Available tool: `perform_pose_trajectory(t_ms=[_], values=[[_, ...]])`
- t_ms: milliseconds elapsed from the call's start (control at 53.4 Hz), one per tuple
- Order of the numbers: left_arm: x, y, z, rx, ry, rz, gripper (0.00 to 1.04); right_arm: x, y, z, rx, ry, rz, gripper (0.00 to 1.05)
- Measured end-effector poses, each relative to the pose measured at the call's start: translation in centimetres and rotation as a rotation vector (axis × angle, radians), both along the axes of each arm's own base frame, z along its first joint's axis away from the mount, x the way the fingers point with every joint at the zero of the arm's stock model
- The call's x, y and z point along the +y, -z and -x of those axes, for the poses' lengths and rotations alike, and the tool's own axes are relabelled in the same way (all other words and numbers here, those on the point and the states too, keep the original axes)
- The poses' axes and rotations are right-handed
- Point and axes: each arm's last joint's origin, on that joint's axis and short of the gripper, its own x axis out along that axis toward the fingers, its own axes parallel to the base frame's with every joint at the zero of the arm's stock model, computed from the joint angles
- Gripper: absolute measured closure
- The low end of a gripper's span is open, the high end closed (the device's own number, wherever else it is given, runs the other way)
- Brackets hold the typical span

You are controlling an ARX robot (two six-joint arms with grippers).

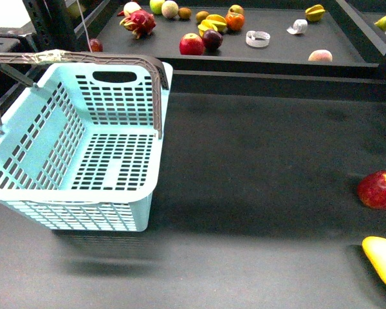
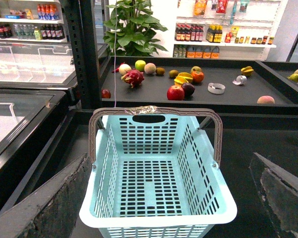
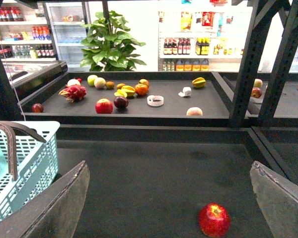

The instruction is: Pick mango with right arm and hold basket with left

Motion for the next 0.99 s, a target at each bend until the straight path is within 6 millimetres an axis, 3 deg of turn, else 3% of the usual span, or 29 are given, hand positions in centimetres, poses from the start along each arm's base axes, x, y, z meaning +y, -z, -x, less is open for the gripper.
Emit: perform_pose_trajectory(t_ms=[187, 319, 450, 619, 731, 918, 993], values=[[0.0, 0.0, 0.0, 0.001, -0.013, 0.003, 0.08, 0.0, 0.0, 0.0, 0.0, 0.0, 0.0, 0.08], [-0.2, -0.2, -0.8, 0.021, -0.325, 0.095, 0.08, 0.0, 0.0, 0.0, 0.0, 0.0, 0.0, 0.08], [0.0, -1.3, -2.7, 0.076, -0.405, 0.221, 0.08, 0.0, 0.0, 0.0, 0.0, -0.002, 0.0, 0.08], [-0.9, -2.7, -7.4, 0.089, -0.354, 0.472, 0.08, 0.0, 0.0, 0.0, 0.0, -0.001, 0.0, 0.08], [-1.4, -2.4, -11.1, 0.117, -0.342, 0.632, 0.08, 0.0, 0.0, 0.0, 0.0, -0.001, 0.0, 0.08], [-1.7, 1.2, -18.0, 0.213, -0.388, 0.958, 0.08, 0.0, 0.0, 0.0, 0.0, -0.001, 0.0, 0.08], [-1.9, 1.9, -19.9, 0.217, -0.388, 1.029, 0.08, 0.0, 0.0, 0.0, 0.0, -0.002, 0.0, 0.08]])
